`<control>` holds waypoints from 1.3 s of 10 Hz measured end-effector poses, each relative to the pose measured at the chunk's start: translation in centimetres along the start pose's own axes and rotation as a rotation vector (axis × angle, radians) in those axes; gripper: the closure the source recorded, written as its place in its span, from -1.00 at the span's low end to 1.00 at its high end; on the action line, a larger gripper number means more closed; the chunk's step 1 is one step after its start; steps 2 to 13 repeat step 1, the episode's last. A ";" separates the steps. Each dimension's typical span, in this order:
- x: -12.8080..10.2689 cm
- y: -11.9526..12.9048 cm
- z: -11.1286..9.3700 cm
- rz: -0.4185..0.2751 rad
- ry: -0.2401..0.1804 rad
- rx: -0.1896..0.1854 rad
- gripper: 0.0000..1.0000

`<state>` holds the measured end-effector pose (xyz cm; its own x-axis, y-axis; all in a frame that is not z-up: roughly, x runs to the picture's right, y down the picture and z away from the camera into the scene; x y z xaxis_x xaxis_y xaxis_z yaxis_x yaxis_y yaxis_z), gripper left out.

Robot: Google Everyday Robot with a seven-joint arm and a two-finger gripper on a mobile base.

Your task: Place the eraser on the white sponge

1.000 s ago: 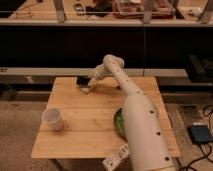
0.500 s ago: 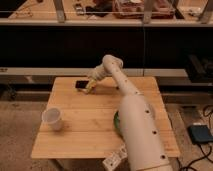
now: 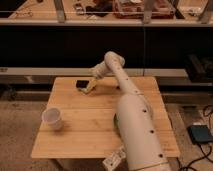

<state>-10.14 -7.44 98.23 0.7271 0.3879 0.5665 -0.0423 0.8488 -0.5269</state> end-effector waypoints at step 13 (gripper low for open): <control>0.1 0.0 0.0 0.001 0.001 -0.001 -0.60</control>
